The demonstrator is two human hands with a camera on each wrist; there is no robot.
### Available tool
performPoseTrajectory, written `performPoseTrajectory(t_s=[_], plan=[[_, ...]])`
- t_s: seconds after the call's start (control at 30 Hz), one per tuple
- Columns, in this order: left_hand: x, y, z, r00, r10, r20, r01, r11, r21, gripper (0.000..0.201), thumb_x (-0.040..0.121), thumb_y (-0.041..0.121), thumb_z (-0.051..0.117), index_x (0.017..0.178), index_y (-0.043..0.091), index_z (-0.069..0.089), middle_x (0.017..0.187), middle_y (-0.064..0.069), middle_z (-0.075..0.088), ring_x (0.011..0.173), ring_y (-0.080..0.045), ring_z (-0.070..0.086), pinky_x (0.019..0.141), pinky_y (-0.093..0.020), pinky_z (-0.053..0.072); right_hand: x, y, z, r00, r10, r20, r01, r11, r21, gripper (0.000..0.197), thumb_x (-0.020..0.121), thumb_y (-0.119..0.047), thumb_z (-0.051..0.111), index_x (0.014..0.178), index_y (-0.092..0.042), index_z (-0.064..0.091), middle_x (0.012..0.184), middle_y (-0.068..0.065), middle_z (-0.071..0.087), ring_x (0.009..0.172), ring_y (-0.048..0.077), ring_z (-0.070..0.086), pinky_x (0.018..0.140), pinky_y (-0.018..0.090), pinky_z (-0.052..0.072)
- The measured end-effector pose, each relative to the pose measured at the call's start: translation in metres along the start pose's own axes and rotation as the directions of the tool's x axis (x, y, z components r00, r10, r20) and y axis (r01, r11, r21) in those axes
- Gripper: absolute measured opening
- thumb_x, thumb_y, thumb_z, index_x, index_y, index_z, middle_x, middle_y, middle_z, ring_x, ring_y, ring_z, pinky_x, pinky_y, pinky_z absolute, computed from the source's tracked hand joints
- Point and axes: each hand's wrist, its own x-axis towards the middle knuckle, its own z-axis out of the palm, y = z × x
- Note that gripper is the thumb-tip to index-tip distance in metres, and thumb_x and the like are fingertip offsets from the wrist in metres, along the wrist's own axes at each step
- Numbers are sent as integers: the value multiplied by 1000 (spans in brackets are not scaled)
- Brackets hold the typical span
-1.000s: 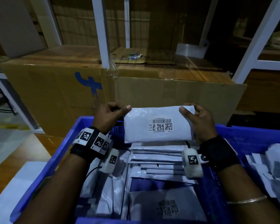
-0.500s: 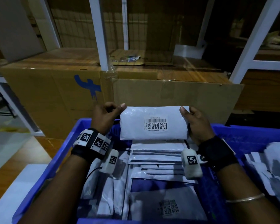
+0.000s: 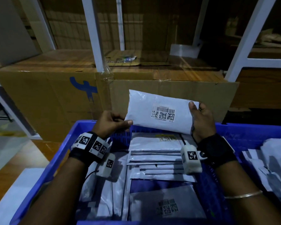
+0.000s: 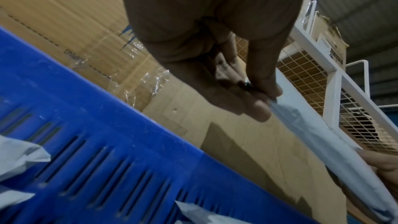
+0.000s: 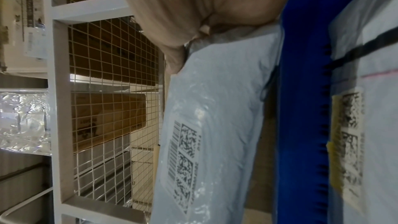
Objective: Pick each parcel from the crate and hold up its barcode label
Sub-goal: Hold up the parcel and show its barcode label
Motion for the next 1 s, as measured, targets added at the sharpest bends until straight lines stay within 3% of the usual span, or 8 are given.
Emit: performPoseTrajectory(t_s=[0.17,0.27,0.37,0.5,0.7,0.77,0.83,1.0], plan=[[2,-1,-4,998,-52,45,52,999,-11,8,79,3,71,75,-3,67,61,-10,70,54,-13,68,54,-23,57,2,1,-1,1000,1,-10,-1,1000,-18,11,99,-20,56,92,-16,63,87,6,72,74,19,68,75,45,55],[0,1,-4,998,-33,51,33,999,4,13,77,16,73,75,4,68,64,-8,71,58,-15,68,52,-25,55,4,2,-4,1000,18,-5,-18,1000,-18,11,98,-22,57,93,-16,64,91,8,72,79,24,67,77,49,55],[-1,8,0,1000,-28,14,28,1000,-4,16,83,30,68,84,14,69,69,6,69,65,-8,65,59,-33,54,4,3,-3,1000,22,20,-21,999,-49,11,99,-22,56,94,-16,64,88,6,72,74,19,68,73,44,56],[-2,11,9,999,35,6,-35,994,-99,8,89,10,64,95,10,69,77,6,74,75,-9,69,63,-28,56,-1,5,5,989,53,138,-40,995,-95,12,99,-21,55,94,-16,64,82,0,74,72,15,69,69,37,56],[5,9,0,986,37,-161,-76,966,-245,17,90,2,60,106,-3,65,75,5,74,68,-8,70,56,-20,53,-5,4,6,969,77,234,-65,996,-56,3,94,-16,62,95,-18,63,80,0,69,73,16,64,66,34,53],[6,10,-4,975,51,-217,-100,971,-219,7,92,4,59,93,1,65,58,6,68,49,-6,62,44,-17,46,-4,5,4,957,119,266,-103,992,-74,16,89,-11,67,101,-20,62,81,-2,67,74,13,65,64,37,57],[9,5,-9,957,77,-279,-124,980,-153,16,92,10,61,77,9,63,44,5,54,33,-10,45,36,-16,34,-4,5,2,939,144,313,-118,988,-100,30,84,-1,70,108,-17,60,87,-1,69,79,14,68,65,40,59],[11,-2,-14,952,124,-280,-162,980,-118,22,92,14,62,70,10,60,40,3,46,31,-13,39,37,-17,32,-3,8,1,939,136,316,-97,986,-137,32,80,13,67,101,-11,62,74,-3,71,73,13,69,67,32,59]])
